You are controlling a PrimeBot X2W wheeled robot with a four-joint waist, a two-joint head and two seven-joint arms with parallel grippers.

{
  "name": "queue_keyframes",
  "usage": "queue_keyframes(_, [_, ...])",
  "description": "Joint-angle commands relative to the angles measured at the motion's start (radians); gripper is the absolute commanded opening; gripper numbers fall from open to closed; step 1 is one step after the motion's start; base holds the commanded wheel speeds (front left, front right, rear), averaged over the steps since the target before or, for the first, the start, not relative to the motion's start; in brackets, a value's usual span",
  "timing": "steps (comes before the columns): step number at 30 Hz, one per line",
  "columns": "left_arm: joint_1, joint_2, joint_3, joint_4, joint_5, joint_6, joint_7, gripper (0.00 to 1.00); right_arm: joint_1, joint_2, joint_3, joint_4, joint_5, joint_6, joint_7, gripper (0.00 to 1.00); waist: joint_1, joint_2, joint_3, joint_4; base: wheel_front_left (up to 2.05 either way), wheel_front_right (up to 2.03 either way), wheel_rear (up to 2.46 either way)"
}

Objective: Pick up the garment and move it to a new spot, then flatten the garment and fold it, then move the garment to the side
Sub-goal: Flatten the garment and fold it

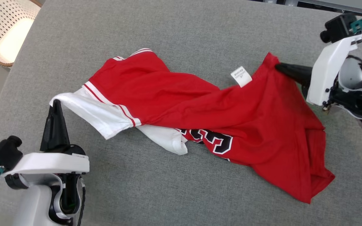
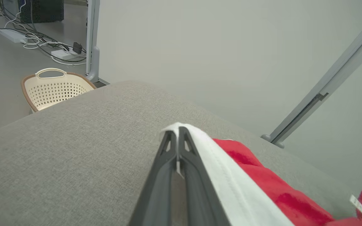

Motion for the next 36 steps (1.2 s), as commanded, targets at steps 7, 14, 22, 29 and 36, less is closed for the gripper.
queue_keyframes(7, [-0.132, 0.008, 0.033, -0.109, -0.058, -0.088, -0.022, 0.0, -0.07, -0.144, -0.003, -0.106, -0.027, -0.001, -0.236, 0.0, 0.0, 0.0, -0.026, -0.084, 0.0, 0.0, 0.0])
queue_keyframes(14, [-0.122, -0.003, 0.033, -0.185, -0.135, -0.121, 0.018, 0.0, -0.037, -0.265, 0.0, -0.187, -0.041, -0.001, -0.409, 0.0, 0.0, 0.0, -0.043, -0.155, 0.0, 0.0, 0.0])
queue_keyframes(22, [0.018, -0.009, -0.006, -0.13, -0.14, -0.104, 0.061, 0.0, 0.305, -0.317, 0.053, -0.236, 0.047, -0.001, -0.595, 0.0, 0.0, 0.0, -0.029, -0.19, 0.0, 0.0, 0.0])
queue_keyframes(29, [0.066, -0.014, -0.015, -0.06, -0.14, -0.114, 0.044, 0.0, 0.537, -0.247, 0.048, -0.209, 0.149, -0.001, -0.728, 1.0, 0.0, 0.0, -0.022, -0.195, 0.0, 0.0, 0.0])
queue_keyframes(36, [0.061, -0.008, -0.017, -0.026, -0.133, -0.119, 0.034, 0.0, 0.614, -0.268, 0.038, -0.266, 0.135, -0.001, -0.782, 1.0, 0.0, 0.0, -0.031, -0.21, 0.0, 0.0, 0.0])
